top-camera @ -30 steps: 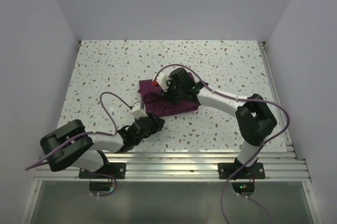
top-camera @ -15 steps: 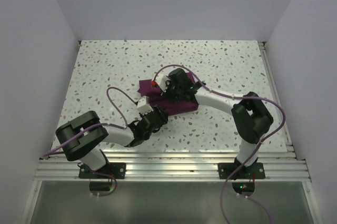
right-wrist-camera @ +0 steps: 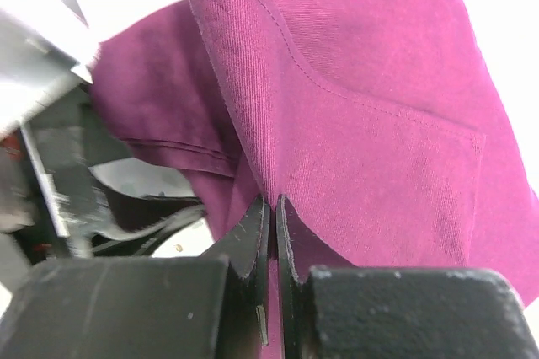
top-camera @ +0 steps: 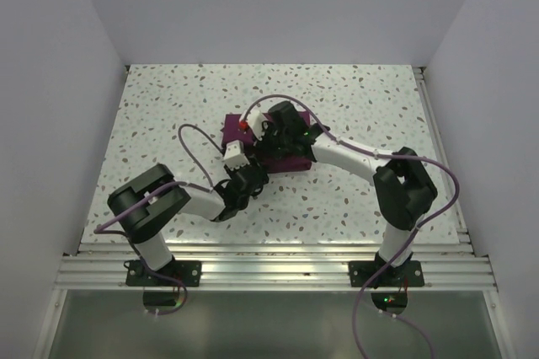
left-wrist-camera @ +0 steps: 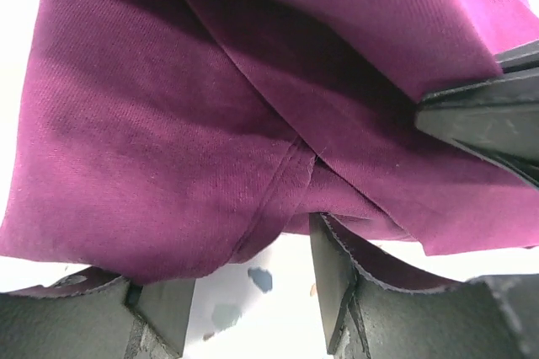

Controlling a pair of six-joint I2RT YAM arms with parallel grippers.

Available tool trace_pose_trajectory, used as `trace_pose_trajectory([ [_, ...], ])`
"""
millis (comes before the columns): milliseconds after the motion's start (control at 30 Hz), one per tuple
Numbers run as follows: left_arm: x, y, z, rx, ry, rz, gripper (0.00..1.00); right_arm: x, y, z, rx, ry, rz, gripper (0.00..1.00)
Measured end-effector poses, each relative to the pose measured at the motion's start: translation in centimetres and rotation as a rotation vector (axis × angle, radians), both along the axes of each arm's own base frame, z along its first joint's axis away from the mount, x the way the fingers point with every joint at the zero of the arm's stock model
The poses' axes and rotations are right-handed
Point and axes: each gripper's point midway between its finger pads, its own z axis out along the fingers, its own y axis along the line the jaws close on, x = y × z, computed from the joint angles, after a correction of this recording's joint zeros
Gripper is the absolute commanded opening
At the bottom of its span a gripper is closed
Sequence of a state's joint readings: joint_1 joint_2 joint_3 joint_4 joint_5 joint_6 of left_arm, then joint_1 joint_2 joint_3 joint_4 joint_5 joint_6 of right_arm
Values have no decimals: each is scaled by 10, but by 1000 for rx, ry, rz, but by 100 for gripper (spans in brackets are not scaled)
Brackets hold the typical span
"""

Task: Prepare the surgical pack

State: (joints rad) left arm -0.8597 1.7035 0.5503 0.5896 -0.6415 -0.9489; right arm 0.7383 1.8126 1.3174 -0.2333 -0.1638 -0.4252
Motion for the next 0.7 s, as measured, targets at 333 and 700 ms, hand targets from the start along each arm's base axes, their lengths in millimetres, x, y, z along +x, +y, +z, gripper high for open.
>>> trace_pose_trajectory([
  [333,9,2,0,77,-13,18,61,-9,2,3,11,55,9,0],
  [700,15,5,0,131,-9,32,63,-18,1,6,18,136,-8,0],
])
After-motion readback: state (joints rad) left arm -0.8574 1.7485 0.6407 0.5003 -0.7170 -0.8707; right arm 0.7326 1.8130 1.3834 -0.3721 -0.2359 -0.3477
